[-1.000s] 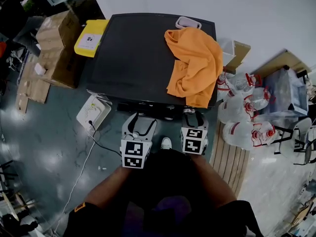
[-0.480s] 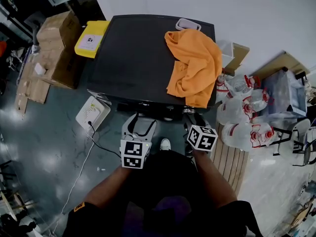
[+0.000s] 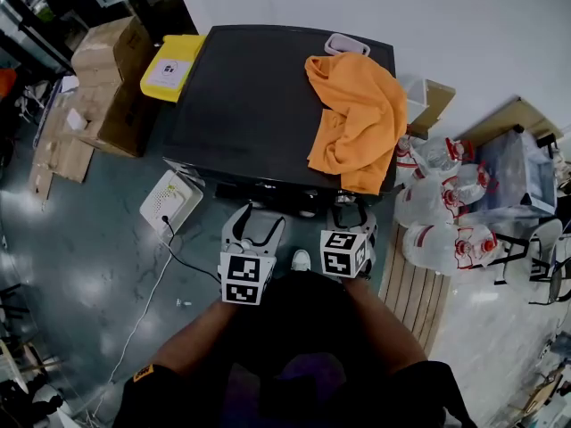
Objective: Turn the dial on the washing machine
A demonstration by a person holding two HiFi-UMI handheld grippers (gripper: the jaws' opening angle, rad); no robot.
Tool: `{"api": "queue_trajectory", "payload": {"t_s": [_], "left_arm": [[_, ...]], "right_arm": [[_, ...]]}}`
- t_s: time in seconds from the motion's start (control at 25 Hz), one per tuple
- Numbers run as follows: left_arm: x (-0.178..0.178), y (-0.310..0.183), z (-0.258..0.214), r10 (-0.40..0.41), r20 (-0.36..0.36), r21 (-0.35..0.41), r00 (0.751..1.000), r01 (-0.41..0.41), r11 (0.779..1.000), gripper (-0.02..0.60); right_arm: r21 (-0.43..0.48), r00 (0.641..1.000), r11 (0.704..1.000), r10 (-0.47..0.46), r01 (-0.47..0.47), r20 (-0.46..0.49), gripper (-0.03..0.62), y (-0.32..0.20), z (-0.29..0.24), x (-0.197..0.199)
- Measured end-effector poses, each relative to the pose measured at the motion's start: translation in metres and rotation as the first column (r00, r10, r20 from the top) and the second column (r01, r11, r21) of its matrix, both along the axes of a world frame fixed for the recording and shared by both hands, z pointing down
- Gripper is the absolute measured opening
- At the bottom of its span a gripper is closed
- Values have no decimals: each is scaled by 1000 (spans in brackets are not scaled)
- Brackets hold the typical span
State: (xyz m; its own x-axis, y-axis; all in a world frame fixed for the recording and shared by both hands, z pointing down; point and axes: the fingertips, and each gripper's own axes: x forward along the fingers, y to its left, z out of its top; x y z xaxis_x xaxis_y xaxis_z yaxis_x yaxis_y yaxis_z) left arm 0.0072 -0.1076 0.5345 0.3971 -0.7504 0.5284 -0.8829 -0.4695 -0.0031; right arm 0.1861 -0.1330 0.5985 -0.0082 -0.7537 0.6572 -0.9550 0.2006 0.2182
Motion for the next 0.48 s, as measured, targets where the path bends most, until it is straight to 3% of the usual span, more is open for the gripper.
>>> {"api": "queue_trajectory", "payload": {"t_s": [0.12,0.2,0.36,0.48], "left_arm": [[-2,0,1,-3,-2,0,1000,3,1000,290],[-3,0,1,-5,-3,-1,1000,5,1000,290],[-5,-1,2,-12,-9,-3,1000,12,1000,290],[-3,-1,3,-9,-19,-6,1000,9,1000,290]], "right_arm": [[-4,999,1000,19,-19,-33,275,-2,4,4],[-7,1000,999,31,-31,-4,275,-3,5,5],[-16,990,998,59,-57,131,270,-2,6,7],[-26,950,995,98,-94,295,270,-1,9,12]]}}
